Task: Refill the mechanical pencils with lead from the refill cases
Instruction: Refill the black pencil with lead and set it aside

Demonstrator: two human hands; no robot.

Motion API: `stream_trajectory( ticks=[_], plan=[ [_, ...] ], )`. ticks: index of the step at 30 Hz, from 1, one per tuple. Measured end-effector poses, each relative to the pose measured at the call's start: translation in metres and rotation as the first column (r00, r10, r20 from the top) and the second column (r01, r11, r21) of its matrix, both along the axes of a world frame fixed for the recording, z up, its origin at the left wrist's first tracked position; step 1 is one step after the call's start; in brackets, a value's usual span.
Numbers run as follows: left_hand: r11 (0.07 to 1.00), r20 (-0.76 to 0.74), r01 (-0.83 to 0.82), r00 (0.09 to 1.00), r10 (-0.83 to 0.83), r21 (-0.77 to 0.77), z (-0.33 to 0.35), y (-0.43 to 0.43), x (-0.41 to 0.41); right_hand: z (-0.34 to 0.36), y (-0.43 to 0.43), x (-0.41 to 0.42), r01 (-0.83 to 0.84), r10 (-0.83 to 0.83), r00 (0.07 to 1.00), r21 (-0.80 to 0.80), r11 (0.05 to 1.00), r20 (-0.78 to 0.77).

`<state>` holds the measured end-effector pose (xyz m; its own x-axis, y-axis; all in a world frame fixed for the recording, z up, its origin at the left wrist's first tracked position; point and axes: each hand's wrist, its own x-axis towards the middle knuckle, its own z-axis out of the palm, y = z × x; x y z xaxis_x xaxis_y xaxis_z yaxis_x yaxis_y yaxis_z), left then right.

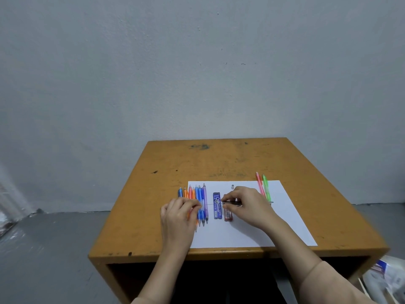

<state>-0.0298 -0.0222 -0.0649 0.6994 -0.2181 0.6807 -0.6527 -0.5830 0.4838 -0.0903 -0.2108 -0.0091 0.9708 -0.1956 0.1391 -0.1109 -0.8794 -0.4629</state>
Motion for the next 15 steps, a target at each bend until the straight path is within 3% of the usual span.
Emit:
stream_trajectory(
  ticks=[15],
  plan=[
    [0.999, -0.011, -0.040, 0.999, 0.041, 0.009, 0.0015, 0.0002, -0.0017, 0.0043, 0.0016, -0.0041, -0.036, 0.033, 0.999, 0.086, 0.996, 0.041]
  ],
)
